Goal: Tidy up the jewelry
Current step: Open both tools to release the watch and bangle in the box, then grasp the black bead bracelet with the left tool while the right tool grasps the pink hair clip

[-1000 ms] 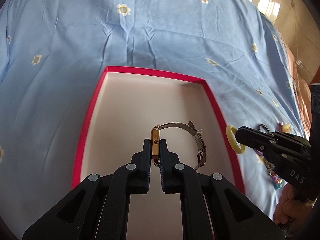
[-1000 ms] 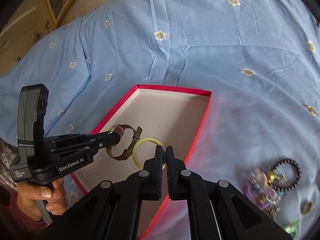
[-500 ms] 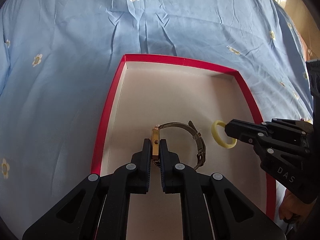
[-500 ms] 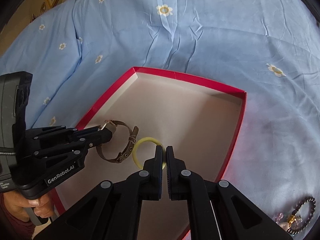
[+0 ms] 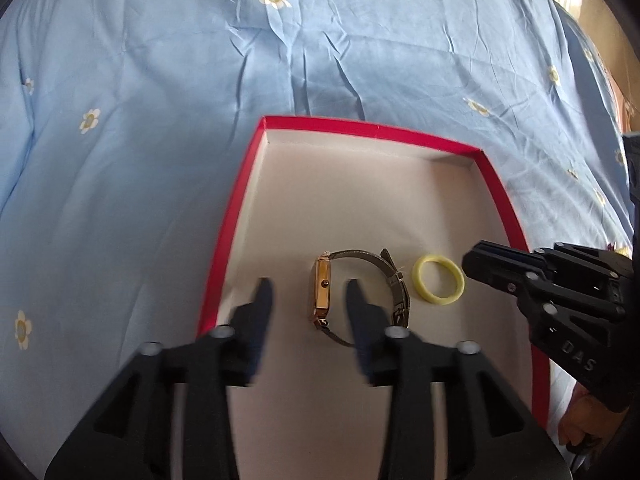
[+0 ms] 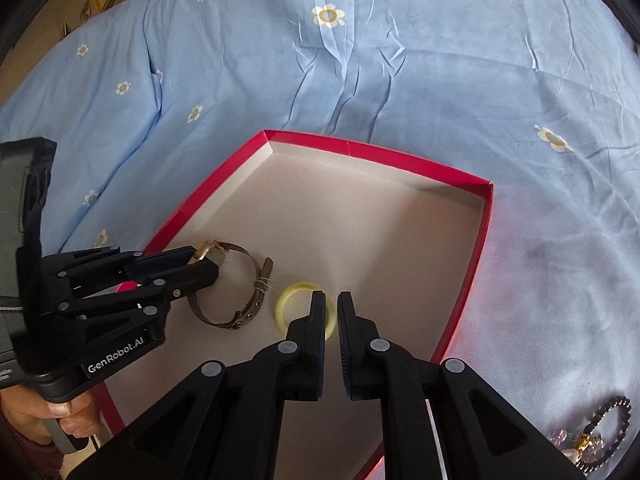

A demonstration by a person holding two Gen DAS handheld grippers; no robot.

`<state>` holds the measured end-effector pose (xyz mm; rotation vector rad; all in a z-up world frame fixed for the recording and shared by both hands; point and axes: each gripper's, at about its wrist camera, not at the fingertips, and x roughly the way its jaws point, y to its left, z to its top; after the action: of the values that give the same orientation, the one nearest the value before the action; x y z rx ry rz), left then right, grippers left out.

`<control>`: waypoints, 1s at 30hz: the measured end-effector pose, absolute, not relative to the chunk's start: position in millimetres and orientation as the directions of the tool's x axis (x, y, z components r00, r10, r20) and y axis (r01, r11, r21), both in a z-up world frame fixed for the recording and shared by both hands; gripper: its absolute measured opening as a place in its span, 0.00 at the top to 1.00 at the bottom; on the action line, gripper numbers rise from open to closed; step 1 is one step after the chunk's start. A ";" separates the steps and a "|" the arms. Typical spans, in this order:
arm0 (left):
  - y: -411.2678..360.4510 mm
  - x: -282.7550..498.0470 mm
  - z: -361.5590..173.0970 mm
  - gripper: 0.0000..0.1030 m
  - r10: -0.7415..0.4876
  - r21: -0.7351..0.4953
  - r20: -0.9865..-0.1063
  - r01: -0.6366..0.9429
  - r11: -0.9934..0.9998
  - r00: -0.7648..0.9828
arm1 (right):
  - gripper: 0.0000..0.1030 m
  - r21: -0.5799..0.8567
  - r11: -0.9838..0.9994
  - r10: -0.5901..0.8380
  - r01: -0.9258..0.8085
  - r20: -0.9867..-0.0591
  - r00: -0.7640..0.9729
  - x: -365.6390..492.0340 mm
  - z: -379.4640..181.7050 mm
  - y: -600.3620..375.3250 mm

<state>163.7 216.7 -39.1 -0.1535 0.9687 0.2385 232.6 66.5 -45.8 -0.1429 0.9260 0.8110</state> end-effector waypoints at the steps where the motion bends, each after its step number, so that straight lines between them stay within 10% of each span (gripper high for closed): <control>1: 215.6 160.8 -35.2 0.59 0.134 -0.024 -0.823 -0.270 0.963 0.551 | 0.83 0.229 0.702 0.568 -0.674 -0.751 0.336 231.2 -43.0 63.8; 6: 207.3 142.9 -17.3 0.59 0.112 -0.069 -0.796 -0.274 0.959 0.595 | 0.66 0.267 0.709 0.600 -0.652 -0.715 0.359 215.0 -28.1 34.6; 30: 82.4 145.7 1.1 0.59 -0.076 -0.132 -0.783 -0.046 0.990 0.617 | 0.61 0.296 0.869 0.482 -0.398 -0.690 0.540 187.0 -9.1 -146.0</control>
<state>145.7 82.4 1.1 -0.1438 0.9067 -0.0173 187.0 -146.0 -9.1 0.1082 0.8526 0.5240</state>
